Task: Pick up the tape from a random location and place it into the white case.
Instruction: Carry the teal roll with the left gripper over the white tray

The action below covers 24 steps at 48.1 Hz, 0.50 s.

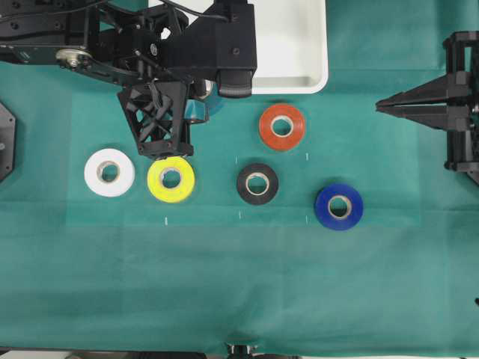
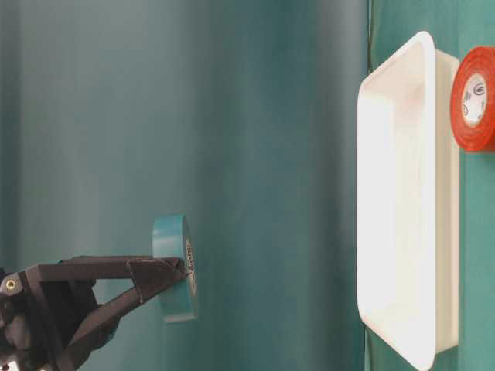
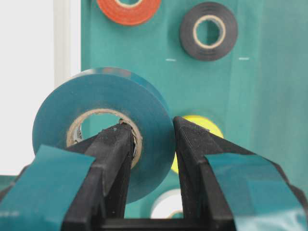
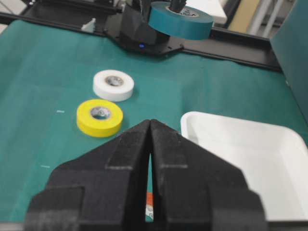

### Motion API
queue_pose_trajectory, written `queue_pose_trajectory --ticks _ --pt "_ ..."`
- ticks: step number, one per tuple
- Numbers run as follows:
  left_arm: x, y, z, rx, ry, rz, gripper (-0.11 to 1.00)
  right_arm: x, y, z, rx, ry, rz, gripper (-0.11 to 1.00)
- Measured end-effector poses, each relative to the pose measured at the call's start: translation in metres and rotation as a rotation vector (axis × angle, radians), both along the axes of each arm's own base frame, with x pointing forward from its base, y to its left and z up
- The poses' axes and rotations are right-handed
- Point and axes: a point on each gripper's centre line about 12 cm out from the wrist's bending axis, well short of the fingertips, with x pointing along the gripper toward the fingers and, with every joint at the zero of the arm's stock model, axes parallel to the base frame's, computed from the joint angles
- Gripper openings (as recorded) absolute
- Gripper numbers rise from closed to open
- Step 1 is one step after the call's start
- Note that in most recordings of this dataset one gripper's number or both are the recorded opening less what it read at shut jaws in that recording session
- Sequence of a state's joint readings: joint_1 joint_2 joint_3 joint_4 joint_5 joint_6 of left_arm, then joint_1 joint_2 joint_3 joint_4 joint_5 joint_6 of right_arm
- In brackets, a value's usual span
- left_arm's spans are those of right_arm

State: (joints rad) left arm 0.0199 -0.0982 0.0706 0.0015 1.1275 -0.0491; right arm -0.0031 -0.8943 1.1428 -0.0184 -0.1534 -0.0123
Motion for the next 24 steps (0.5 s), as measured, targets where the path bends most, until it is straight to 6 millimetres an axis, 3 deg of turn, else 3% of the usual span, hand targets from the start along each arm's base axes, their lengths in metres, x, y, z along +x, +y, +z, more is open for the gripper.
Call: queue_pose_trajectory --ticks 15,24 --pt "0.000 0.002 0.000 0.007 -0.004 0.003 0.22 0.000 0.000 0.000 0.000 -0.002 0.002 0.00" --pt "0.000 0.021 0.000 0.024 -0.003 0.022 0.22 0.000 0.000 0.000 0.000 0.000 0.000 0.00"
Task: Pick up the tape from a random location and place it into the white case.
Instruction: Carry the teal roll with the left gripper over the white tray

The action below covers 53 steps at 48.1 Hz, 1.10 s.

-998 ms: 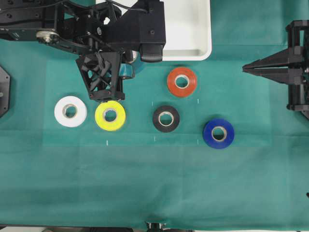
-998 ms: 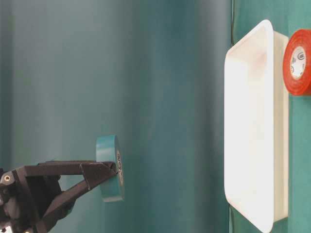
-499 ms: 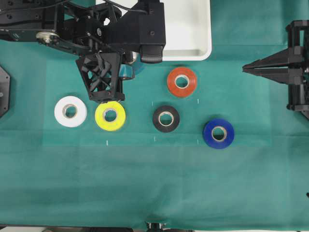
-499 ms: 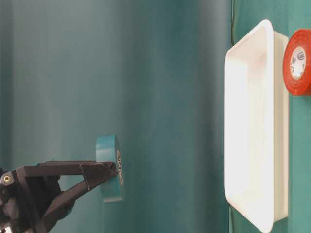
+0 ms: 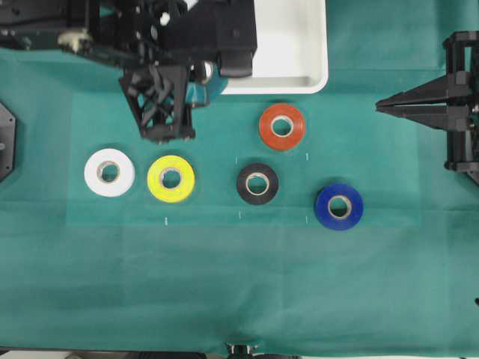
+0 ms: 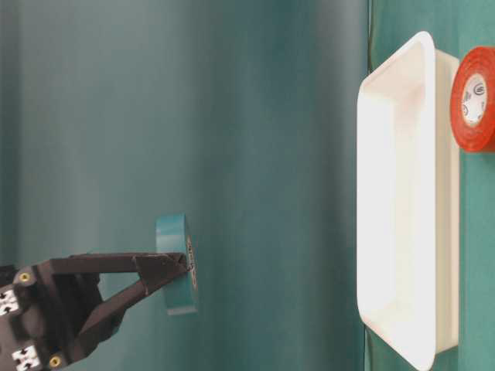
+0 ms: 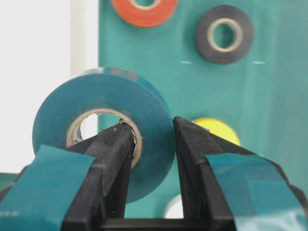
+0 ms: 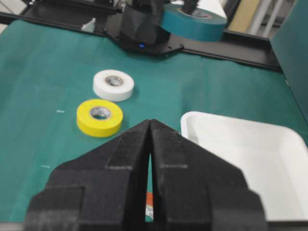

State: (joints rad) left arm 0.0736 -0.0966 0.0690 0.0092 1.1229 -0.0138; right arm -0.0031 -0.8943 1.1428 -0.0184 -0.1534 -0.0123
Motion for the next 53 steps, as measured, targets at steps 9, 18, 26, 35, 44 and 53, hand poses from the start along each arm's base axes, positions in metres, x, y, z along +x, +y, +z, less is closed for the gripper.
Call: queue_pose_trajectory --ticks 9,18,26,35,44,53 --pt "-0.003 0.022 0.001 0.023 0.001 0.016 0.22 0.000 0.000 0.000 0.002 -0.002 0.000 0.00" --pt "-0.008 0.054 0.002 0.036 0.001 0.076 0.22 0.000 0.000 0.000 0.000 -0.002 0.000 0.00" --pt "-0.011 0.074 0.005 0.061 -0.004 0.083 0.22 0.000 0.000 0.000 0.003 0.000 -0.001 0.00" --pt "-0.017 0.093 0.009 0.073 -0.007 0.115 0.22 0.000 0.000 0.000 0.002 0.000 0.000 0.00" --pt "-0.019 0.099 0.009 0.077 -0.008 0.127 0.22 0.000 0.000 0.000 0.001 0.000 0.000 0.00" --pt "-0.019 0.099 0.008 0.076 -0.005 0.127 0.22 0.000 0.000 0.000 0.002 0.000 0.000 0.00"
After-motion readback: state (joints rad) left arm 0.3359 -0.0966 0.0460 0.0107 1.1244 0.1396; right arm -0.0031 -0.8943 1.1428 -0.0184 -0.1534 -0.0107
